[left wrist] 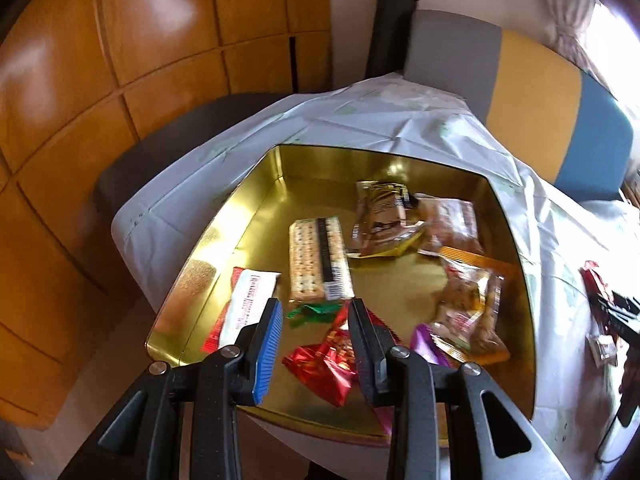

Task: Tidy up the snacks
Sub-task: 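Carry the Rosemiss packet into the tin and open the left gripper while the right gripper holds the red bar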

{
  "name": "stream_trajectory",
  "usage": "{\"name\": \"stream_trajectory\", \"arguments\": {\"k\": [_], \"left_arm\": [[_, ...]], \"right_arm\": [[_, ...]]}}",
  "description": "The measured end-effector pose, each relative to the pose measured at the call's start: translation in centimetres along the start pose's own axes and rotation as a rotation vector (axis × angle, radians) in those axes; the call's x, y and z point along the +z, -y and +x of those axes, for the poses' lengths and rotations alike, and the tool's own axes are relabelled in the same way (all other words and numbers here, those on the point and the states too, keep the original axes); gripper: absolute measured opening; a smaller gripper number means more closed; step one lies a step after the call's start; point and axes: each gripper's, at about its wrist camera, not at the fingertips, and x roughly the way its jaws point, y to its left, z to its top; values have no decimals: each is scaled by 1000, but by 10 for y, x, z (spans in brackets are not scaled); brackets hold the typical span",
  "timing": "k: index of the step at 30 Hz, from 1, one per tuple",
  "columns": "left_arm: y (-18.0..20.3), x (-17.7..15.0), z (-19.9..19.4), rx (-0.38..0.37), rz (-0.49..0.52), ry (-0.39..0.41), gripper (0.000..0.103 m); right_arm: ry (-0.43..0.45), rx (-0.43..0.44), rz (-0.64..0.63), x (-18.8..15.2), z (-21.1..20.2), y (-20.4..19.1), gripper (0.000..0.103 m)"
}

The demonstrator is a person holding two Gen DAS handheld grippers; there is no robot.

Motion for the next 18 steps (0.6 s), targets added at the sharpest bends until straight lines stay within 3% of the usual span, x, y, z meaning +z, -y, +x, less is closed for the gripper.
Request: {"name": "stream_trajectory", "arguments": {"k": [18], "left_arm": [[45, -9, -29, -38, 105, 52, 34]], "right_arm": [[5, -7, -17, 0, 0, -2, 52]]}}
